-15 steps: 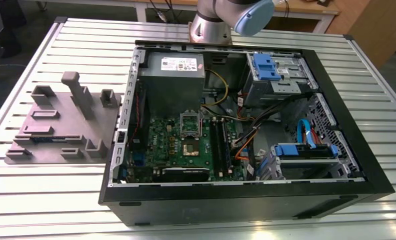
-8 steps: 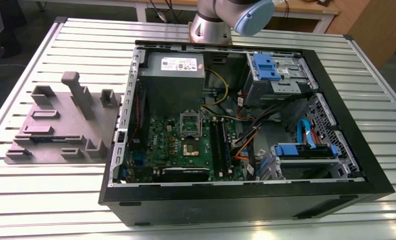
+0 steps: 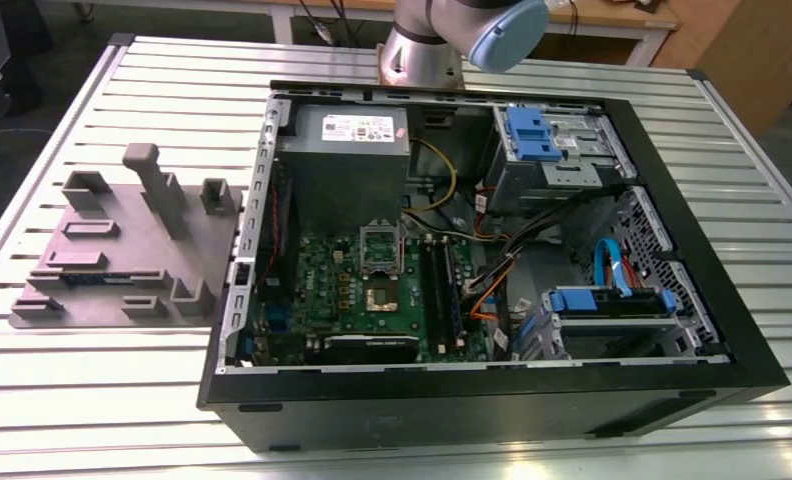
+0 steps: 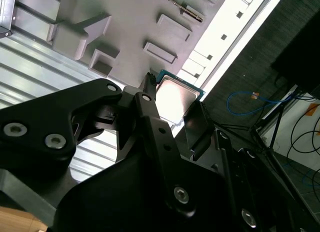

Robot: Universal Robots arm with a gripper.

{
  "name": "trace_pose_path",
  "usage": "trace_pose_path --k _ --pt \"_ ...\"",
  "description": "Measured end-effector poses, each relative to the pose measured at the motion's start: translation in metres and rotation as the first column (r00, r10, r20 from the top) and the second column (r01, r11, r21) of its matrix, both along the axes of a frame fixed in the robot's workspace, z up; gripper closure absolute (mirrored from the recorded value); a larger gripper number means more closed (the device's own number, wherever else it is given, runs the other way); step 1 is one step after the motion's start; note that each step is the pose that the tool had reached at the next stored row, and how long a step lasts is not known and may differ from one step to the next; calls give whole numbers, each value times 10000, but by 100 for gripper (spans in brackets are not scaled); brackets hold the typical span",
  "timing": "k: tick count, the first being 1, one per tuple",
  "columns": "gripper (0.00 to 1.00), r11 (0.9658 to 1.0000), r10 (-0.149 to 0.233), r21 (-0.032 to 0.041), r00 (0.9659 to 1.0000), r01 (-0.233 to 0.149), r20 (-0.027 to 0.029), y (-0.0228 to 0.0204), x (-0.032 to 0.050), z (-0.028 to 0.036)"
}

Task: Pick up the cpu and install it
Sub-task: 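Pick up the cpu and move it towards the insertion slot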

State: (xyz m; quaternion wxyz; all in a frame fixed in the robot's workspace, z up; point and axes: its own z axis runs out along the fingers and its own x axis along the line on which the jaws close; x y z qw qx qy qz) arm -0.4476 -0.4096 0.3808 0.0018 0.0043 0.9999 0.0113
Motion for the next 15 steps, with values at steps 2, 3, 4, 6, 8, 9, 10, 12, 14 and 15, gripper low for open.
trace_pose_path --k 2,3,4,6,8,9,10,12,14,15 --pt "53 10000 0 0 10000 0 1 0 3 0" --pt "53 10000 -1 0 10000 1 1 0 3 0" --pt "53 10000 -1 1 10000 1 1 0 4 0" --pt "53 10000 -1 1 10000 1 1 0 5 0" --pt "53 10000 -1 1 10000 1 1 0 31 0" --pt "53 10000 -1 0 10000 1 1 0 31 0" --pt "53 10000 0 1 10000 0 0 0 32 0" --pt "53 10000 0 0 10000 0 0 0 37 0" --pt "53 10000 0 1 10000 0 1 0 45 0" --pt "53 10000 0 0 10000 0 0 0 49 0"
